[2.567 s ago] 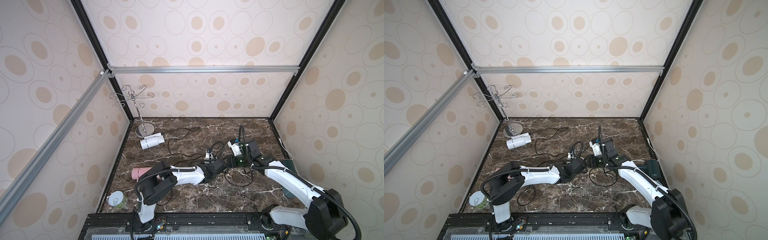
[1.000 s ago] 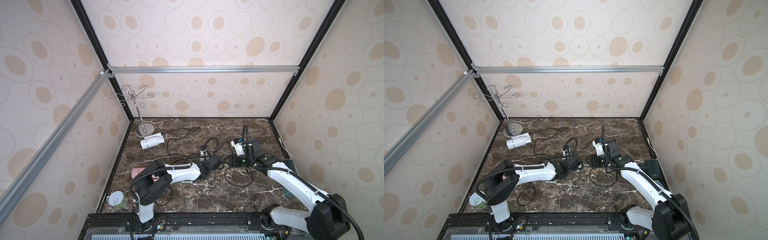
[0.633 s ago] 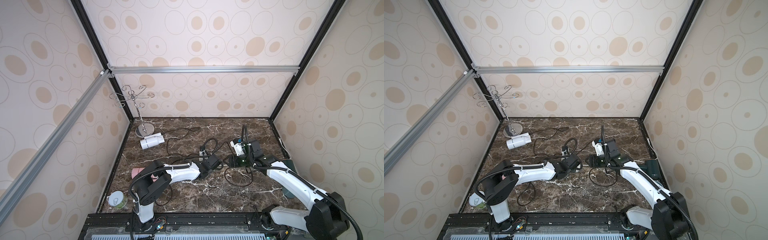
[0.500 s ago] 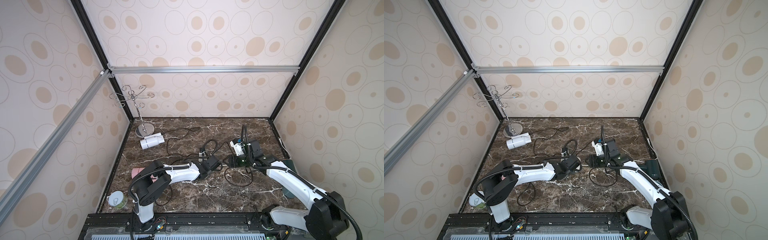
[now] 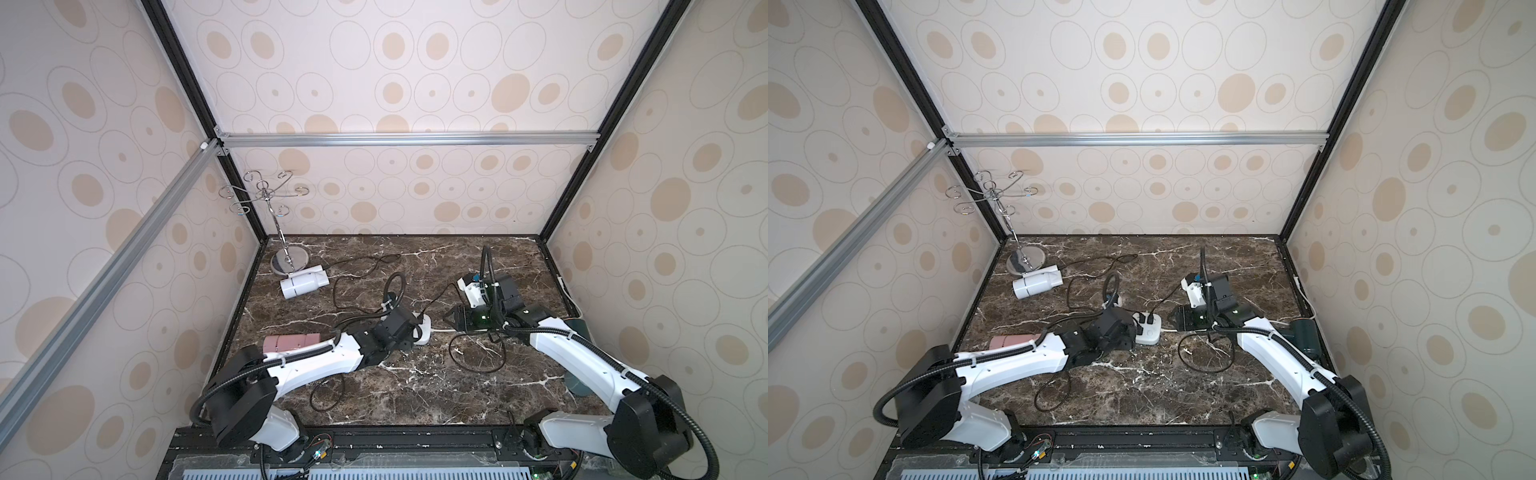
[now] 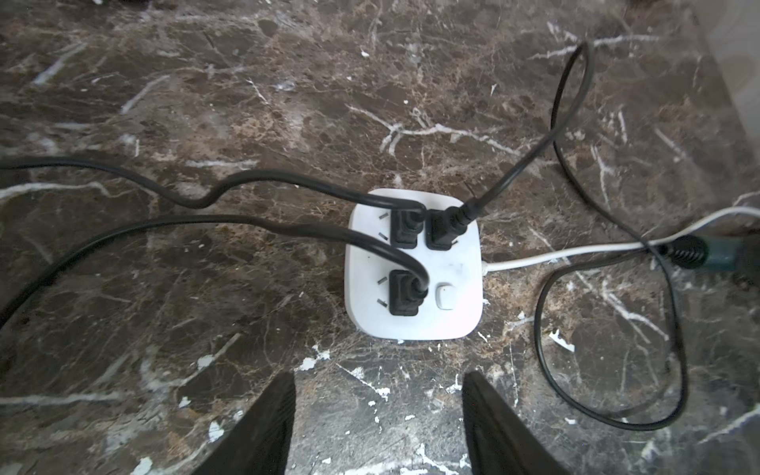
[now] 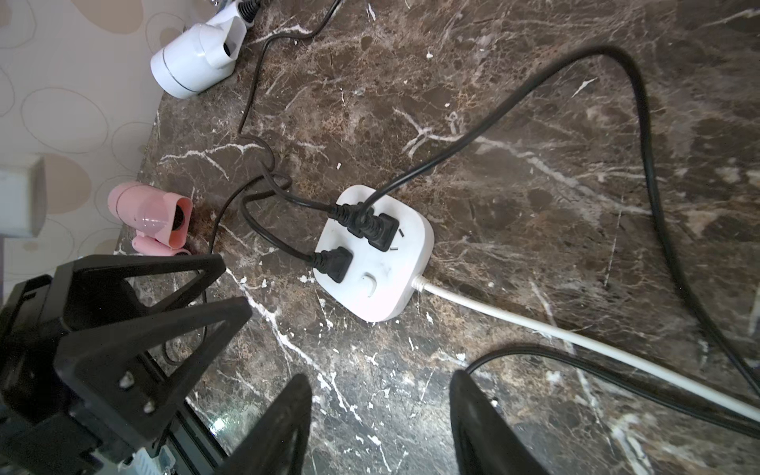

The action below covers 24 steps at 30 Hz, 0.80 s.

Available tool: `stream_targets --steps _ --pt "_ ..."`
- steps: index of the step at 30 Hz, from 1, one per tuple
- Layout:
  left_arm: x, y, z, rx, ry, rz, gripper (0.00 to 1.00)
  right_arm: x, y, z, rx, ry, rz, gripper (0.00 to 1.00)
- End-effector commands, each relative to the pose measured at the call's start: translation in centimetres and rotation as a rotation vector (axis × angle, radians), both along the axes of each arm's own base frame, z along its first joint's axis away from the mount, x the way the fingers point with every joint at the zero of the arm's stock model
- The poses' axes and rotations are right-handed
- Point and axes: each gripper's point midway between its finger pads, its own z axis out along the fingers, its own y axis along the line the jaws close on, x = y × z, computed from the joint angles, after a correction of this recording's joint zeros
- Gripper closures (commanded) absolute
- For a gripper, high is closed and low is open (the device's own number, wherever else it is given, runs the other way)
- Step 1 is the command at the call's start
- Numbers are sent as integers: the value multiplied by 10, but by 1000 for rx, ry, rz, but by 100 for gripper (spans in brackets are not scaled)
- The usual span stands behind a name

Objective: Charge the blow dryers
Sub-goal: Insert the plug into the socket, then reset both arms

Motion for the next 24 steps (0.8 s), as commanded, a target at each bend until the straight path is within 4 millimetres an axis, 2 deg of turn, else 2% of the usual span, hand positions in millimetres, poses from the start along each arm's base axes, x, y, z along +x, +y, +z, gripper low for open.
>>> stream_targets --steps 1,3,5,7,8,11,14,16,18,20,21,22,24 --pt "12 13 33 -83 -61 -16 27 16 -2 26 7 -73 -30 43" --pt "23 33 48 -82 -92 17 23 23 -2 38 -8 -112 -31 41" --pt "34 51 66 -92 -133 36 0 32 -2 52 -26 -148 -25 37" --pt "48 72 82 -91 -178 78 0 41 0 68 -37 -190 -18 9" --pt "56 85 92 -82 -207 110 0 46 1 76 -42 -215 -13 0" --pt "80 129 122 -30 -314 228 0 63 -7 101 -95 -292 -56 1" --pt "104 165 147 -6 -433 292 0 89 -42 131 -232 -420 -233 1" --pt "119 182 150 -22 -472 297 0 100 -57 157 -281 -607 -292 0" --pt "130 196 146 -18 -507 287 0 103 -58 186 -276 -881 -295 0" --pt "132 214 148 91 -586 278 0 99 -60 195 -336 -1139 -287 1" --pt "129 226 148 132 -619 311 0 100 -68 192 -375 -1155 -319 0" --pt "123 239 151 149 -667 338 0 102 -76 184 -412 -1096 -322 1" --pt "108 258 143 190 -699 384 0 102 -95 169 -414 -970 -346 1"
